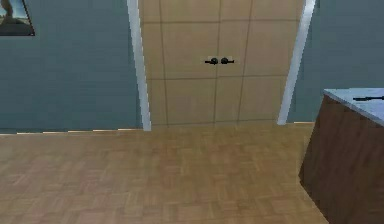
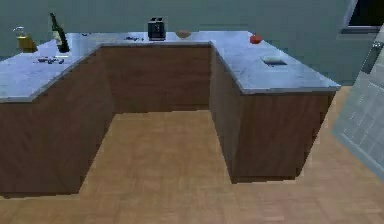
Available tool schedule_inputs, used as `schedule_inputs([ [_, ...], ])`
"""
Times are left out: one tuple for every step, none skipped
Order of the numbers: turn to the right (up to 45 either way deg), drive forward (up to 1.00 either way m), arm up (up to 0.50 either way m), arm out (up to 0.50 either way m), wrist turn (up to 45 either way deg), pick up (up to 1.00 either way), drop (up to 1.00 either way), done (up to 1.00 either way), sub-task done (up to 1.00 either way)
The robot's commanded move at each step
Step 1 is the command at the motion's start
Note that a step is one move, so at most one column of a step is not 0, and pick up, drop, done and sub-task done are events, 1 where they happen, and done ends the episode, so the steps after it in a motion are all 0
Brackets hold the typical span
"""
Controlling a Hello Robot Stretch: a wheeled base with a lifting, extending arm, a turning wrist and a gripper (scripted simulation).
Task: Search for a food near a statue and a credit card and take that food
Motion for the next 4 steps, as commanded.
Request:
schedule_inputs([
  [-45.0,0.00,0.00,0.00,0.0,0.00,0.00,0.00,0.00],
  [-39.0,0.00,0.00,0.00,0.0,0.00,0.00,0.00,0.00],
  [0.0,0.55,0.00,0.00,0.0,0.00,0.00,0.00,0.00],
  [45.0,0.00,0.00,0.00,0.0,0.00,0.00,0.00,0.00],
])
